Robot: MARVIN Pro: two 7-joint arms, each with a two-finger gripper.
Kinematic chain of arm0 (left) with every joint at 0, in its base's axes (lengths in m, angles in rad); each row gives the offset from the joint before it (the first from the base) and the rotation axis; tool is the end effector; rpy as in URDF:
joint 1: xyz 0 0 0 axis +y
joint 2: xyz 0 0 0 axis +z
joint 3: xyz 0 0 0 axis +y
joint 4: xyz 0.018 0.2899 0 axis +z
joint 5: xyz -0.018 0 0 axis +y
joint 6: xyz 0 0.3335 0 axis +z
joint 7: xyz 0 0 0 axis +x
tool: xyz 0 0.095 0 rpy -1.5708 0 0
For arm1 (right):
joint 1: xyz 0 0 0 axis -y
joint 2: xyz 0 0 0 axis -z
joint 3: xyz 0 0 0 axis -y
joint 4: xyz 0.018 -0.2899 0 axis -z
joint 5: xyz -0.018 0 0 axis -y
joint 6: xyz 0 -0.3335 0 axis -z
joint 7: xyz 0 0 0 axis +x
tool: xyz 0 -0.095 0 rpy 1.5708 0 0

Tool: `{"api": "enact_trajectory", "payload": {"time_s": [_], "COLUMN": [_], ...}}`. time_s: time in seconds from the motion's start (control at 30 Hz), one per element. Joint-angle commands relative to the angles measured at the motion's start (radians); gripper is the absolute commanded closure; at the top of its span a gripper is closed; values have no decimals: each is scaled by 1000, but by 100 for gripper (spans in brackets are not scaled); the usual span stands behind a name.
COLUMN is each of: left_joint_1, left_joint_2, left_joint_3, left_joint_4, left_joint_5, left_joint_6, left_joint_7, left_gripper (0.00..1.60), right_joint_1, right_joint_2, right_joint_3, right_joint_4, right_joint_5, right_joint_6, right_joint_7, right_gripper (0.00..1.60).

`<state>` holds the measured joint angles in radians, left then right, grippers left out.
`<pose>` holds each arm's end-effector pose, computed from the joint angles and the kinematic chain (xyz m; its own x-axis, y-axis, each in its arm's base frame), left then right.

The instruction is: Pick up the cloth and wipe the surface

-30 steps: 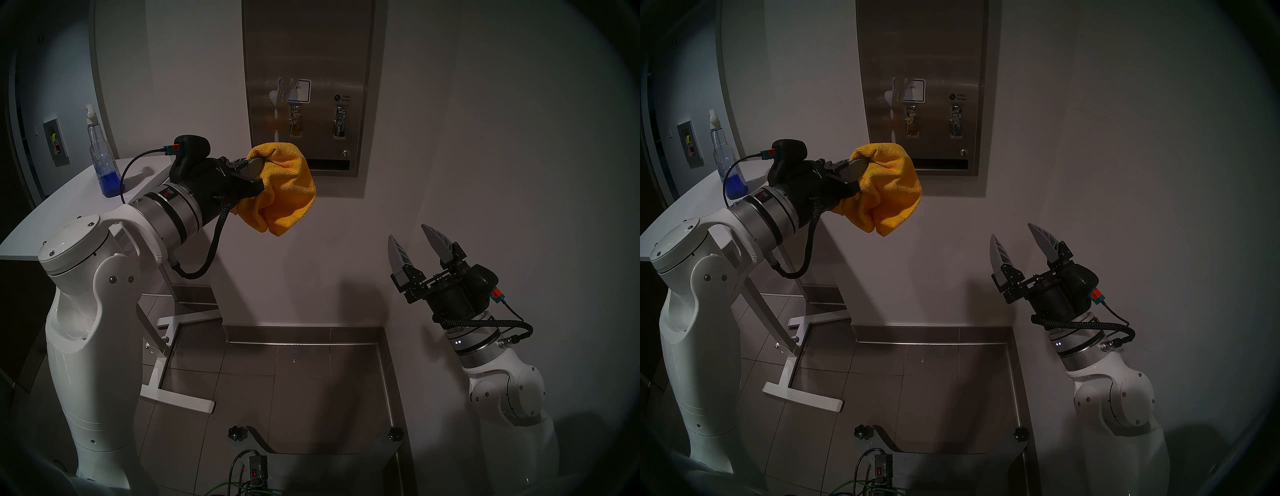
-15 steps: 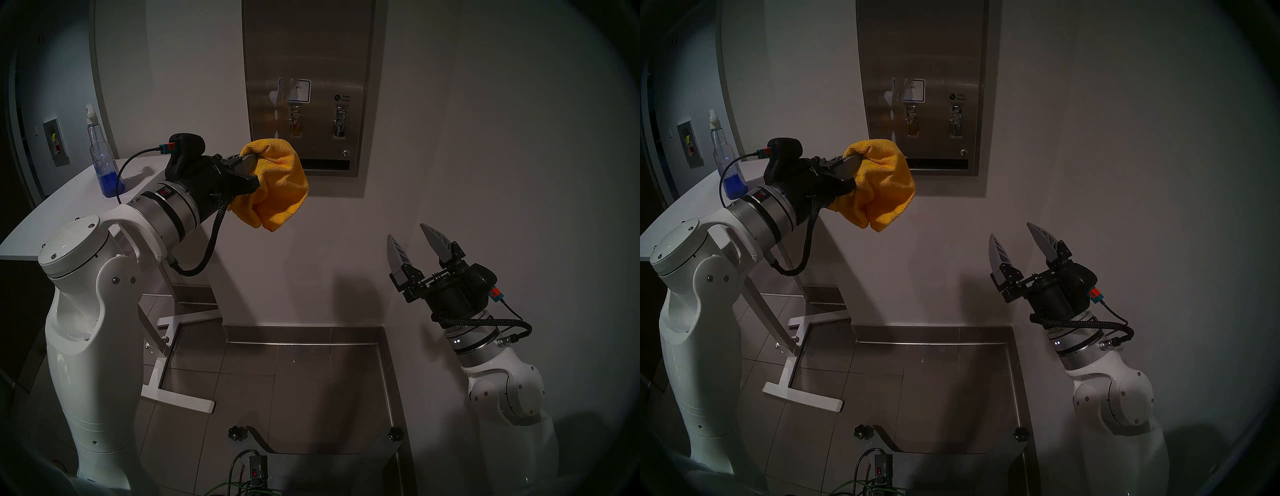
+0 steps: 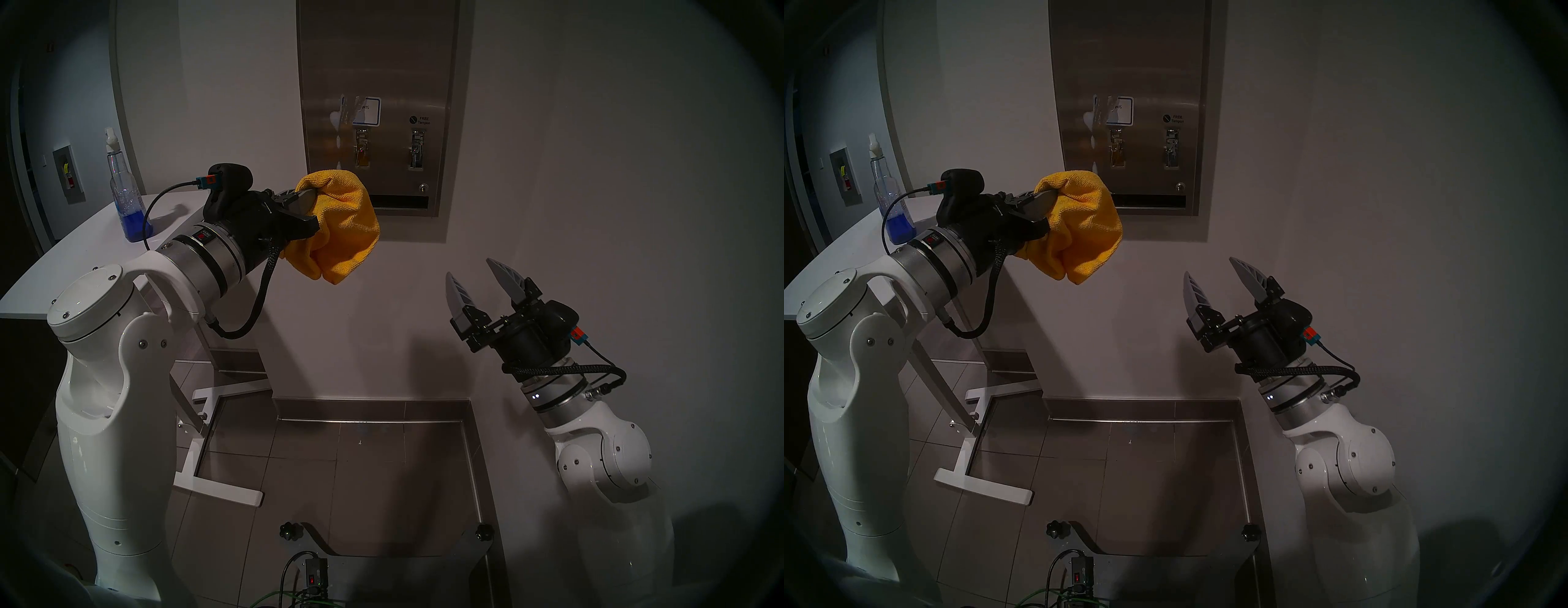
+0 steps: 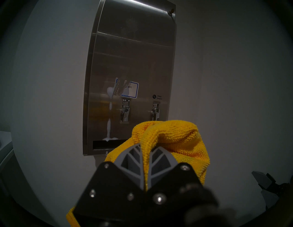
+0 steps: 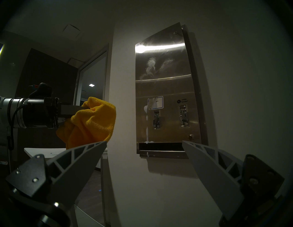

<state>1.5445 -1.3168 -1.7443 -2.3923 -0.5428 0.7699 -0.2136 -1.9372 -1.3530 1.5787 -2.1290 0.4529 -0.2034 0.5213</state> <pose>0.3412 0.0180 -0.0275 -0.0665 0.1243 0.9900 -0.4283 -0.8997 0.0842 0.3144 0.0196 -0.1862 -0.3419 -0.2752 0.8985 0.5918 -0.8058 -0.0216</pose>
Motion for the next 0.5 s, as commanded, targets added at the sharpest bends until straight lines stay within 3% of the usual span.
{"api": "enact_trajectory", "payload": {"time_s": [0.0, 0.47], "left_joint_1": [-18, -18], "left_joint_2": [-3, -7], "left_joint_3": [-5, -6], "left_joint_4": [-26, -26], "left_joint_5": [-2, 2], "left_joint_6": [-18, -20], "left_joint_7": [-4, -9], "left_gripper": [160, 160], "right_joint_1": [112, 206], "right_joint_2": [2, 13], "right_joint_3": [-54, -155], "right_joint_4": [-32, -19], "right_joint_5": [-30, -85], "right_joint_6": [26, 116], "right_joint_7": [3, 20], "right_gripper": [0, 0]}}
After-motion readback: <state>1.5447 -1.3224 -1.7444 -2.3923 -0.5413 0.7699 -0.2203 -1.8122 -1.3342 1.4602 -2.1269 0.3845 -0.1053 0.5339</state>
